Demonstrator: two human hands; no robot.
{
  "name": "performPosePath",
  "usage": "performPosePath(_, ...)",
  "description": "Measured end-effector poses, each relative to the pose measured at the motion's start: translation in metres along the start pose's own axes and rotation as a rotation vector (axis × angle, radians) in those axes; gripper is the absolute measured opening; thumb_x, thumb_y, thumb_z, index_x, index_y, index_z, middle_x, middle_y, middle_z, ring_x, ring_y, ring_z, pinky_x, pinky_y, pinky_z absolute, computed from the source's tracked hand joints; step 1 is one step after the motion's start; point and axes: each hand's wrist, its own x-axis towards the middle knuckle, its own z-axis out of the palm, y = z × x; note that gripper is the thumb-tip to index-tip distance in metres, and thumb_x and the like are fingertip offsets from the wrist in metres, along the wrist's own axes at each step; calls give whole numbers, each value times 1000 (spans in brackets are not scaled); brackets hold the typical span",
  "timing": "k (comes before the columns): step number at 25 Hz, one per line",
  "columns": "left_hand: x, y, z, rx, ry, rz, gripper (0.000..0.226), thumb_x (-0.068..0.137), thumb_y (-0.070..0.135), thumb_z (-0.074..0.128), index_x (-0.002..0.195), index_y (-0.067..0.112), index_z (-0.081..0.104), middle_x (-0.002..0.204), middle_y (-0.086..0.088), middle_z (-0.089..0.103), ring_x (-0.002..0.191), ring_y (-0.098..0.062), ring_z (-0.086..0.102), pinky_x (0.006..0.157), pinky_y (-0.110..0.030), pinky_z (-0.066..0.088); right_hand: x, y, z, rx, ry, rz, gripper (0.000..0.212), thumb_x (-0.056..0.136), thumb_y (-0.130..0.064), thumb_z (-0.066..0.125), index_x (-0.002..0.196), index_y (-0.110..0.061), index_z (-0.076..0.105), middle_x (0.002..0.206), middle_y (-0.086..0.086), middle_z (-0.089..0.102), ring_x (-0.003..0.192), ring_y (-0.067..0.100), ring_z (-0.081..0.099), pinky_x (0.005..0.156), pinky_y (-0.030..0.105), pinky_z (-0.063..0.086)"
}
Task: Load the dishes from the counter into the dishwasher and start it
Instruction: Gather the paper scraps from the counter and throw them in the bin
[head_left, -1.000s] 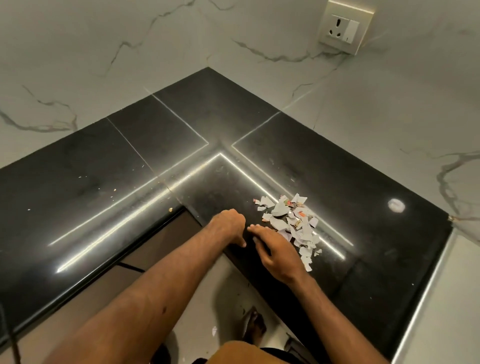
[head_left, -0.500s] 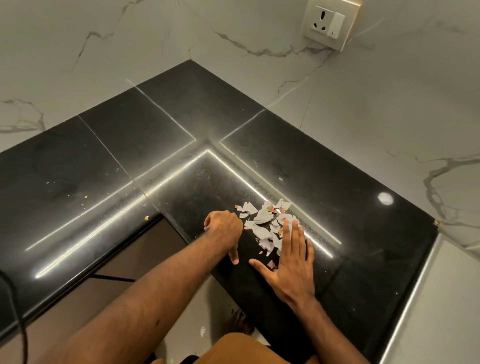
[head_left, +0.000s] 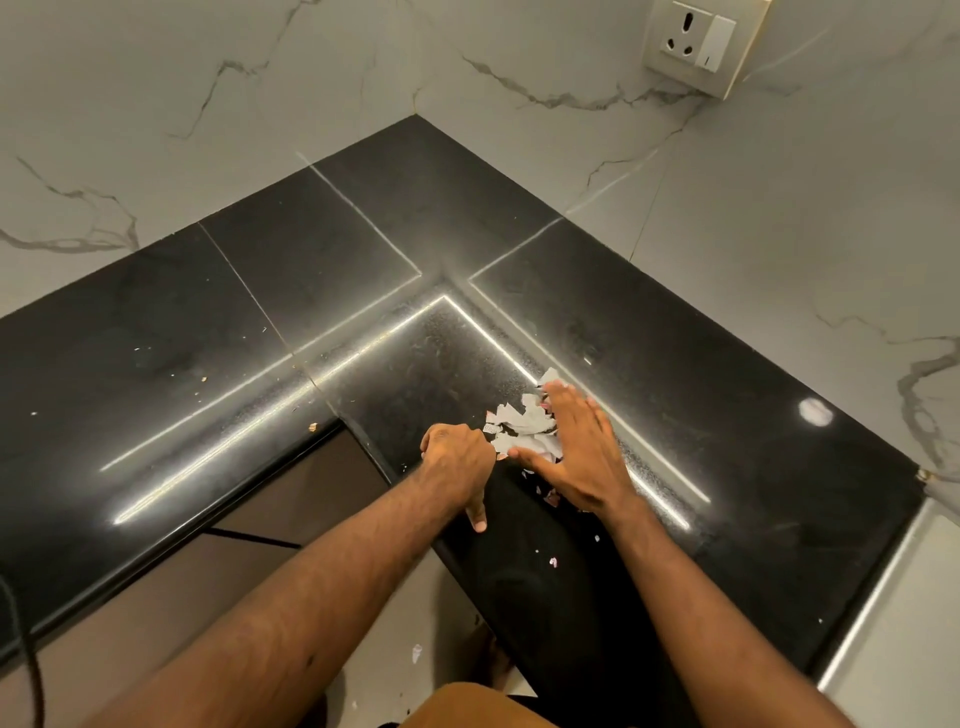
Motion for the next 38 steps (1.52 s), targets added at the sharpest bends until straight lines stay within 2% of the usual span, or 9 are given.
performPosePath(6,-20,-23,25,-120,218,-15,81,72,85,65,110,15,68,104,-5,70,97,-25,67,77,-37,50,-11,1,-3,159,-86,-174,74,100,-75,42,163,-39,25,169,-11,28,155,7,24,125,52,29)
performPosePath(12,-12,-37,49,-743,356,-49,116,69,69,81,160,21,26,158,-4,41,142,-23,43,115,-43,42,26,-22,-10,210,-161,-98,66,105,-72,28,163,-39,25,170,-12,25,157,5,17,129,49,20)
performPosePath(17,3,-18,63,-841,421,50,135,62,73,84,163,16,18,166,-2,26,153,-24,22,125,-36,23,9,-24,-8,189,-311,-217,59,108,-66,29,158,-37,39,165,-14,37,155,-3,20,129,46,19)
performPosePath(22,0,-4,79,-941,379,155,143,64,79,78,164,23,-8,172,8,-10,157,-10,-6,129,-34,7,-64,-18,-13,367,124,145,58,108,-64,26,162,-44,25,168,-21,26,154,-1,22,125,44,26)
performPosePath(26,-2,24,83,-926,413,231,136,74,81,70,164,19,-10,172,5,-12,156,-10,-14,130,-38,4,-93,-37,12,325,88,279,66,107,-68,15,166,-40,10,169,-22,7,153,-14,-3,131,42,7)
performPosePath(29,-3,38,81,-927,441,322,122,84,69,70,165,16,-4,172,4,-7,156,-8,-11,130,-39,7,-83,-43,9,405,-27,188,60,111,-58,24,166,-37,14,165,-26,10,141,-29,-7,129,30,3)
performPosePath(32,-6,28,79,-908,469,261,129,75,81,67,165,19,-1,173,4,-4,158,-11,-2,130,-38,10,-76,-30,-9,444,60,204,51,110,-48,42,159,-42,32,163,-20,34,148,-3,33,123,38,33)
performPosePath(34,-10,16,78,-877,503,189,129,70,86,67,165,21,8,170,2,11,154,-16,15,127,-37,22,-79,-10,-25,344,37,253,48,105,-43,54,152,-41,42,141,-13,51,118,4,57,103,36,54)
performPosePath(38,-12,10,75,-927,390,171,119,68,81,74,161,26,25,144,4,39,120,-12,50,106,-33,50,-90,-1,-37,209,-291,284,79,96,-39,72,161,-36,27,121,-12,48,92,7,61,87,28,55)
